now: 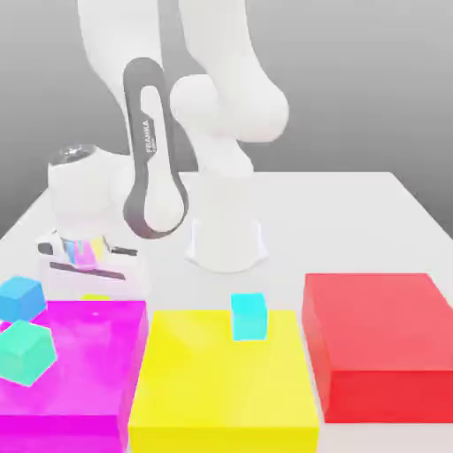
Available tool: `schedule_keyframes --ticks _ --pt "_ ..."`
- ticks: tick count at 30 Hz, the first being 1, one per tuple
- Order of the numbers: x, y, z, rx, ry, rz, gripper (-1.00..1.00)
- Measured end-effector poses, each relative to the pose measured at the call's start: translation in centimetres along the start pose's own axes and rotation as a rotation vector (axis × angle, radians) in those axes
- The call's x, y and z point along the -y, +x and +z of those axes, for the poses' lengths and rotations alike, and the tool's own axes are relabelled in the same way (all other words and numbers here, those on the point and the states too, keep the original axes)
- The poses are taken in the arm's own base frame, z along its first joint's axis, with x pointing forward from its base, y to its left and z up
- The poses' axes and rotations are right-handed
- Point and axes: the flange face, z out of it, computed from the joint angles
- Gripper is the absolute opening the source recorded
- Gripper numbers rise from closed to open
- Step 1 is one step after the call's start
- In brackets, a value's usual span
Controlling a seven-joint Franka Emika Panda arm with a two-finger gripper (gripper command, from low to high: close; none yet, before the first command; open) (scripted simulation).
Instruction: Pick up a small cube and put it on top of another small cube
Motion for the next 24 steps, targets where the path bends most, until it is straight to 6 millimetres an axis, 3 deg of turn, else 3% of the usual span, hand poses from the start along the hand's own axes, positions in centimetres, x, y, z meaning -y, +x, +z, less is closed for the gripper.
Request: schedule_keyframes --ticks 10,13,24 --pt "-0.1 0.1 -6.2 0.0 0.002 0.006 -1.0" --pt "-1.9 0.6 -6.3 0.02 0.026 0.075 -1.0" --pt "-5.7 5.5 -6.9 0.074 0.111 0.278 -1.0"
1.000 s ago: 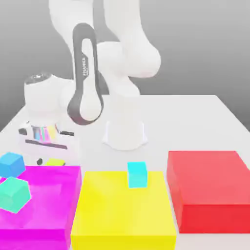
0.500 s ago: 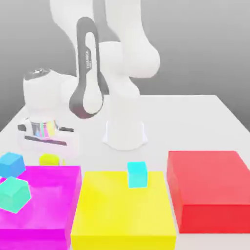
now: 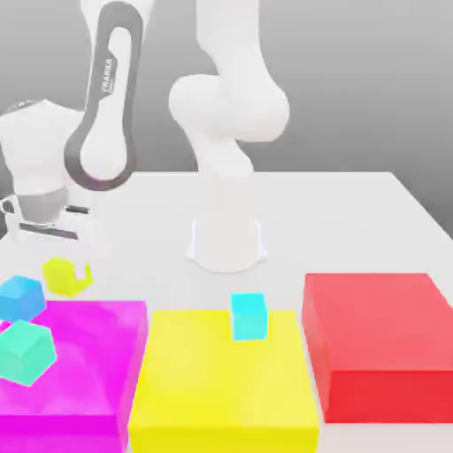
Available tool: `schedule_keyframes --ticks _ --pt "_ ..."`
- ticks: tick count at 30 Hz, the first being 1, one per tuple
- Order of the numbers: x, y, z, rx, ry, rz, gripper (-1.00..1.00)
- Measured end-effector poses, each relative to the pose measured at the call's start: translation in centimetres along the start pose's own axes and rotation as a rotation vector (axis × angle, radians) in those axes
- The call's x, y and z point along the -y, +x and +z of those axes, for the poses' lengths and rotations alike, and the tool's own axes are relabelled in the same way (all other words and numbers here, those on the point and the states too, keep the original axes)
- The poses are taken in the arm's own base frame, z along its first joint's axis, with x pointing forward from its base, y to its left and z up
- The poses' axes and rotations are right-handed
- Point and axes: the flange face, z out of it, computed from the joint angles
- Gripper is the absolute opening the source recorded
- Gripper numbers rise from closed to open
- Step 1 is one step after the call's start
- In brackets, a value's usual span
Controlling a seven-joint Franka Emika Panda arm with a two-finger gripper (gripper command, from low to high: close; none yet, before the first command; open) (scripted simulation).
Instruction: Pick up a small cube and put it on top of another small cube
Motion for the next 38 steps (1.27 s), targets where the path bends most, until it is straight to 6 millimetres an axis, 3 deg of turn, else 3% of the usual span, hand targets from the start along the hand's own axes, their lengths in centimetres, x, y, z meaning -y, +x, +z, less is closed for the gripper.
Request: schedule_keyframes --ticks 5,17,22,25,28,30,32,33,38 --pt "-1.4 2.6 -0.8 0.013 0.034 0.087 -1.0" --pt "-0.7 9.1 -5.3 0.007 0.094 0.185 -1.0" --pt "10.4 7.7 -7.9 0.017 0.029 -0.019 -1.0" --pt "17.2 5.1 -9.8 -0.001 -0.027 -0.145 -1.0" --pt "23.0 1.3 -11.2 -0.042 -0.083 -0.268 -1.0" --pt "25.8 -1.2 -10.0 -0.059 -0.102 -0.341 -1.0" --pt "24.3 0.5 -7.6 -0.067 -0.104 -0.301 -1.0" --pt "23.8 0.8 -6.4 -0.07 -0.106 -0.294 1.0" --pt "23.8 0.8 -6.4 -0.07 -0.106 -0.294 1.0"
